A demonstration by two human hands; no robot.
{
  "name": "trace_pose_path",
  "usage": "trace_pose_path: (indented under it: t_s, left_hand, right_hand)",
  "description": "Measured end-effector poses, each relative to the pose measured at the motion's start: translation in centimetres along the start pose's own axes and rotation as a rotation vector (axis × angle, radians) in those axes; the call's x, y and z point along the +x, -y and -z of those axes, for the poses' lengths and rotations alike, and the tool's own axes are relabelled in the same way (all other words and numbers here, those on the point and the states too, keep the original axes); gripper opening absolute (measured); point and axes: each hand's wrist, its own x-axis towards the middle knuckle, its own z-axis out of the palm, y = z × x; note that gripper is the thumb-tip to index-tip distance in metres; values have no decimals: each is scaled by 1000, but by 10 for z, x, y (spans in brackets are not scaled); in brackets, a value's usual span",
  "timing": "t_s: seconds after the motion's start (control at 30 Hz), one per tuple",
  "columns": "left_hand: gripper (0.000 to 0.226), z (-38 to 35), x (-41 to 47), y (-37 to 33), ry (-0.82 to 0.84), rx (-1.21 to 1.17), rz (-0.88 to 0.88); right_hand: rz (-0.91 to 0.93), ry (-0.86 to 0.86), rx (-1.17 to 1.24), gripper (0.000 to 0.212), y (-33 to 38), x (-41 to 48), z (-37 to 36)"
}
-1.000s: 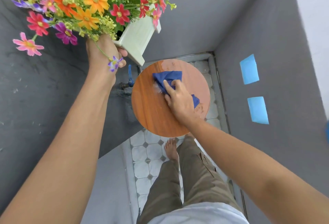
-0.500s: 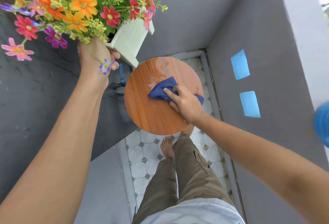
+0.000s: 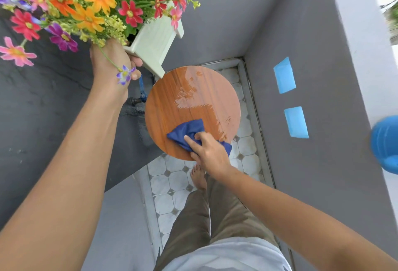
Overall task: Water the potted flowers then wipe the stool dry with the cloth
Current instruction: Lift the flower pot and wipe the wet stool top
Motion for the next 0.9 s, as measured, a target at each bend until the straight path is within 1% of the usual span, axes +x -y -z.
trace_pose_path:
  t_s: [0.1,0.17,0.2,0.27,0.33,0.4,0.43,0.47,0.67,0.77,0.83,0.9]
  left_hand:
    - [26,1,0,-1,2,-3,-11]
    - [26,3,-1,-2,5,6,-18]
    - [26,3,-2,-2,7,12,-18]
    - [26,3,-4,-3,9,18,-17]
    - [27,3,-6,-3,10,13,-19]
    - [27,4,-7,-3,12,10,-18]
    - [27,4,-6,-2,11,8,-15]
    - [26,5,-6,-2,9,8,-14]
    - [27,2,-9,-3,7,13,-14]
    - [28,2,-8,-3,5,28,-11]
    - [28,2,-7,-3,2,38,-13]
    - [27,2,-6,-4,0,33,-11]
  right_hand:
    - [167,129,-4,37,16,-23,-9]
    - [203,158,-9,38,1,-22,-1]
    - [189,152,-21,38,-14,-18,5]
    - [77,76,-55,44,-51,-3,23]
    - [-153,-25,-92,50,-87,15,43]
    - [-378,-82,-132,53,-109,28,59]
    - [-438,-85,-144,54,-113,32,63]
    - [-452,-69,-153,55,-111,32,64]
    - [-254,90,-130,58,-78,-18,59]
    - [-95,207,-111,59,-56,-52,57]
    - [-10,284,-122,59,-48,-58,57]
    - [11,276,-149,58,-53,-45,59]
